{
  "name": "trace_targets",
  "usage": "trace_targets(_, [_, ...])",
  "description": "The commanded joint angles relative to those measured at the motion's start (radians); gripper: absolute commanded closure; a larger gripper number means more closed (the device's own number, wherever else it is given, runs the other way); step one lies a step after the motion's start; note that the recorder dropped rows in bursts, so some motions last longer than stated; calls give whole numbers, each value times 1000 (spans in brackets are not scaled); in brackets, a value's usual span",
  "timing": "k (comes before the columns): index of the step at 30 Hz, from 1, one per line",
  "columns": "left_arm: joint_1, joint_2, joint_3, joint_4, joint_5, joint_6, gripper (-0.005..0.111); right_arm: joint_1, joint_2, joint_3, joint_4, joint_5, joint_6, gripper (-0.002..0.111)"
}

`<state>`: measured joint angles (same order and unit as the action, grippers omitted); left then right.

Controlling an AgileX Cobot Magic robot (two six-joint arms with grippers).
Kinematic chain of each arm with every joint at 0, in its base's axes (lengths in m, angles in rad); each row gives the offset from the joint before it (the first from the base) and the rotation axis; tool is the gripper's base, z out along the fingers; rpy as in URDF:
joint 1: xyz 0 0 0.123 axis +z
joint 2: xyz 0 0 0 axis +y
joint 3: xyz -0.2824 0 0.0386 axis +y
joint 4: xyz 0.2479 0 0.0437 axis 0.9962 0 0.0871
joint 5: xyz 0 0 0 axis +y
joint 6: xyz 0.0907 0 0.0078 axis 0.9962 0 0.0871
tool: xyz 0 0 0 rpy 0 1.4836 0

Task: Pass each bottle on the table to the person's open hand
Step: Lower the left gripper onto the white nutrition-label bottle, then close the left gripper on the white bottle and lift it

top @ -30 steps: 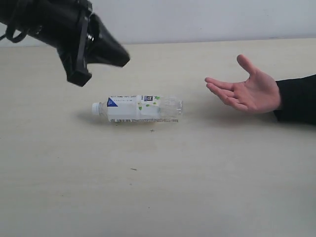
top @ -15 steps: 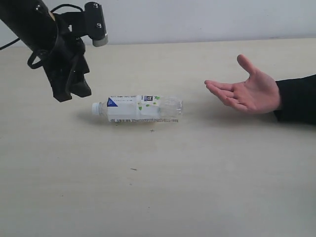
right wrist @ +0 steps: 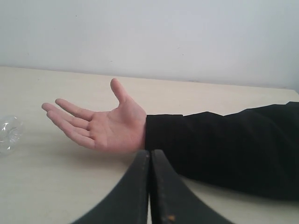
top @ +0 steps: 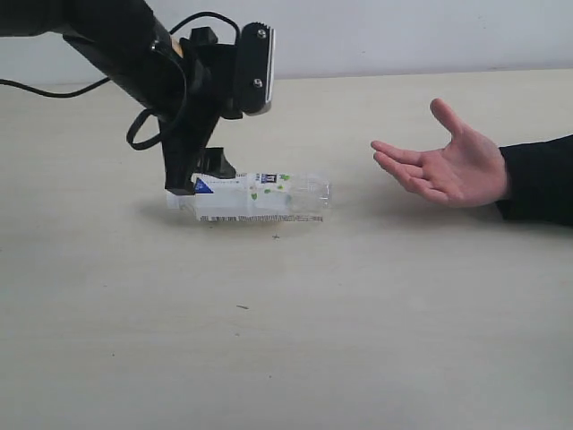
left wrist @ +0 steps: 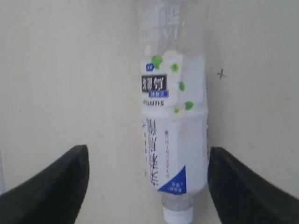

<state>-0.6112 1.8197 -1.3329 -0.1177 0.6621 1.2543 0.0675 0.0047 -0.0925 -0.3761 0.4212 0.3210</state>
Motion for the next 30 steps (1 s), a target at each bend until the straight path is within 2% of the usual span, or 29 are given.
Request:
trace_targets(1, [-56, 18, -8, -1, -24, 7, 38, -3, -5, 5, 2, -5, -2, 108])
trace_targets(3, [-70, 35, -8, -1, -29, 5, 37, -3, -5, 5, 2, -5, -2, 108])
trace_targets(8, [-76, 92, -8, 12, -69, -8, 27, -3, -5, 5, 2, -5, -2, 108])
trace_targets(22, [-76, 188, -8, 59, -208, -6, 27, -3, -5, 5, 4, -5, -2, 108])
trace_targets(30, [-74, 238, -8, 96, -227, -6, 27, -3, -5, 5, 4, -5, -2, 108])
